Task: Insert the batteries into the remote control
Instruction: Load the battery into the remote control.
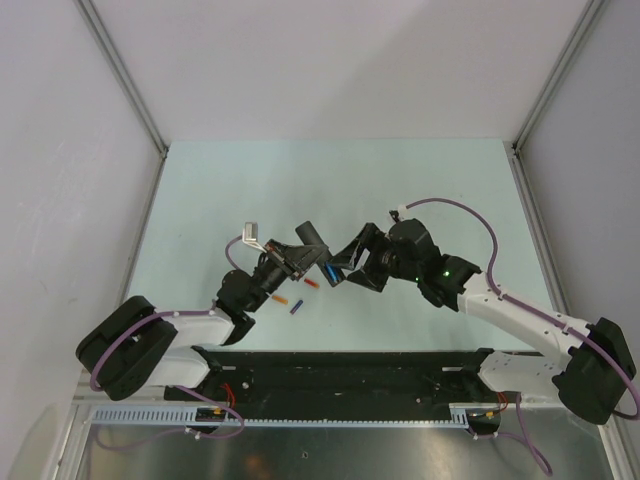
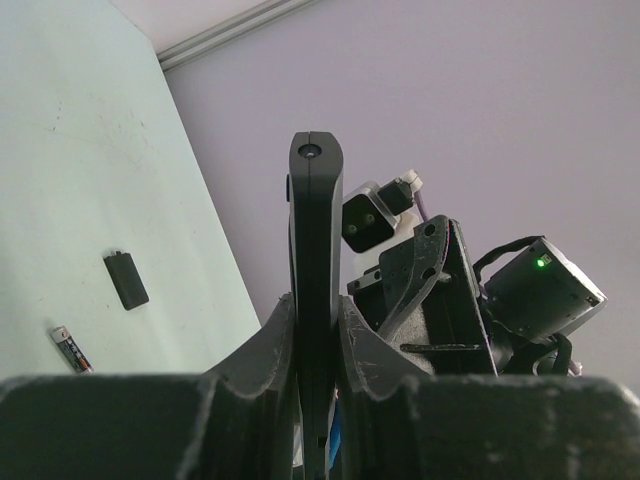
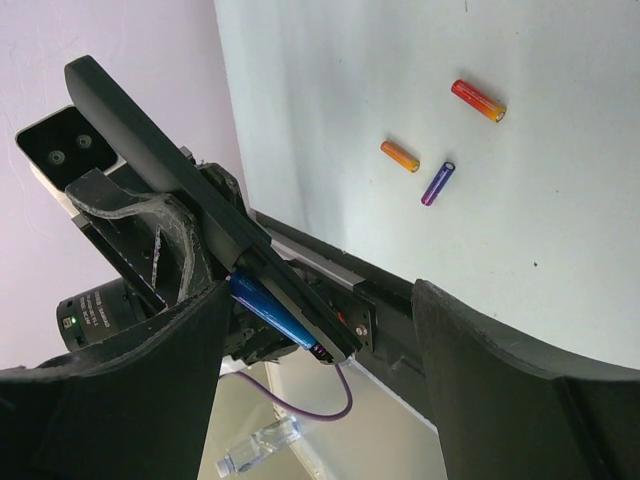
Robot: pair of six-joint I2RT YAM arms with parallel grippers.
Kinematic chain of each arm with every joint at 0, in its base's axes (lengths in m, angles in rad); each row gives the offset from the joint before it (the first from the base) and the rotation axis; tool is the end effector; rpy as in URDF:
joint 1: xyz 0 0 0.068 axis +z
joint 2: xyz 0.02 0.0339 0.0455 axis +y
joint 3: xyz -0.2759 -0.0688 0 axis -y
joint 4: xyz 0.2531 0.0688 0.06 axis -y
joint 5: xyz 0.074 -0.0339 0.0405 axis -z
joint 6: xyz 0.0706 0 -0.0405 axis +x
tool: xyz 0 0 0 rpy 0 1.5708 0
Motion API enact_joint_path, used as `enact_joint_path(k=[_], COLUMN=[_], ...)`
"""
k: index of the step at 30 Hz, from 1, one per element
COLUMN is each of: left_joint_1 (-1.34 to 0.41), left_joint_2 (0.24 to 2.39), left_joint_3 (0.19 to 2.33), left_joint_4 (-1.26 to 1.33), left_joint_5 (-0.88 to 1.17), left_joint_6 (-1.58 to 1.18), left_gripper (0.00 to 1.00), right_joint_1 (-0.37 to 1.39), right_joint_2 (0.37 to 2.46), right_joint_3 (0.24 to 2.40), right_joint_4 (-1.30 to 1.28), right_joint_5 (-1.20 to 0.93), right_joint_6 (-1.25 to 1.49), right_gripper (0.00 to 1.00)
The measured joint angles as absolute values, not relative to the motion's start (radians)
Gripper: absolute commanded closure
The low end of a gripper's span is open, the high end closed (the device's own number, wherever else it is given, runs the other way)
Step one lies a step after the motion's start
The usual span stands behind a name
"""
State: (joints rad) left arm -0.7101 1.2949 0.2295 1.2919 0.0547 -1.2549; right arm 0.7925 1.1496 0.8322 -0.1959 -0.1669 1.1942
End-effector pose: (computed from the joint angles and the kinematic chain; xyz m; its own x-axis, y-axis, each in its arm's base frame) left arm 0.1952 -0.1729 0.2190 -0.6042 -0.7322 -0.3144 0.3766 0.0853 -0.9224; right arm 0.1963 0.2158 0.2728 -0.8743 0.4194 -0.2445 0.0250 0.5419 0.8401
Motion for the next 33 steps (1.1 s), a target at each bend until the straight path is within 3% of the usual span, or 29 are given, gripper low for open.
enact_joint_path(k=[33], left_joint_1=[-0.71], left_joint_2=[1.295], left_joint_3=[0.228], left_joint_4=[1.293], left_joint_5=[0.056], left_joint_6=[-1.255], left_gripper=[1.0], right_joint_1=[0.794], right_joint_2=[1.145], right_joint_3=[0.832], right_joint_4=[-0.188], right_joint_5=[-0.174], right_joint_6=[1.194], right_gripper=[0.18])
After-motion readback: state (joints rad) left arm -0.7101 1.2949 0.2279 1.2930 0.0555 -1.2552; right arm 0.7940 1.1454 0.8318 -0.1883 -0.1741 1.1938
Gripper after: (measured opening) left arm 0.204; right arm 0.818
